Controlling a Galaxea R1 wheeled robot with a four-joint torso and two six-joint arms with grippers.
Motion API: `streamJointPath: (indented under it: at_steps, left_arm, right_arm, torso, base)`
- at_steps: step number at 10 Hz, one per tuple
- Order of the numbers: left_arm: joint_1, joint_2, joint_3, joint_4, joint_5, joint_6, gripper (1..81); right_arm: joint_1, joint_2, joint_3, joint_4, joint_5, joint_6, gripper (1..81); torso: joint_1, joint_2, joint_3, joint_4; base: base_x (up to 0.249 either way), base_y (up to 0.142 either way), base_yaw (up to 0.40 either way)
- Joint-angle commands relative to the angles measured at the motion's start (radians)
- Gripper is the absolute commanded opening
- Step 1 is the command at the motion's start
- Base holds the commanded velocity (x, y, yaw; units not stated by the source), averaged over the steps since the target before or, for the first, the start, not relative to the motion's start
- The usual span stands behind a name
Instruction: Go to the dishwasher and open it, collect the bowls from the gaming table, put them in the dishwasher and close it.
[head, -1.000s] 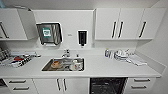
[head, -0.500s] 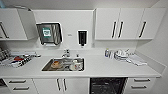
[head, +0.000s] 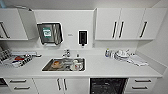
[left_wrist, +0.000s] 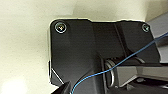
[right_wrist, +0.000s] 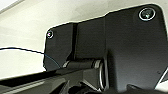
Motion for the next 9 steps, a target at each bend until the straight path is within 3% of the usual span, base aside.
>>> streamJointPath:
  at_steps: [1,4,9]
  left_arm:
    - [-0.035,-0.016,0.001,0.01,0.04,0.004,81.1]
    - [-0.035,-0.018,0.001,0.01,0.04,0.004,81.1]
    - [-0.03,-0.024,0.008,0.008,0.037,0.004,81.1]
  right_arm:
    - [0.041,0.004,0.036,-0.031,-0.037,0.001,81.1]
    - [0.038,-0.018,0.05,-0.03,-0.019,0.004,81.1]
    - [0.041,-0.101,0.167,-0.03,0.005,0.01,81.1]
  torso:
    - [0.0,0.0,0.0,0.0]
    - [0.0,0.0,0.0,0.0]
    - [-0.001,0.0,0.0,0.0]
  base:
    - [0.0,0.0,0.22]
    - [0.0,0.0,0.29]
    - [0.0,0.0,0.332]
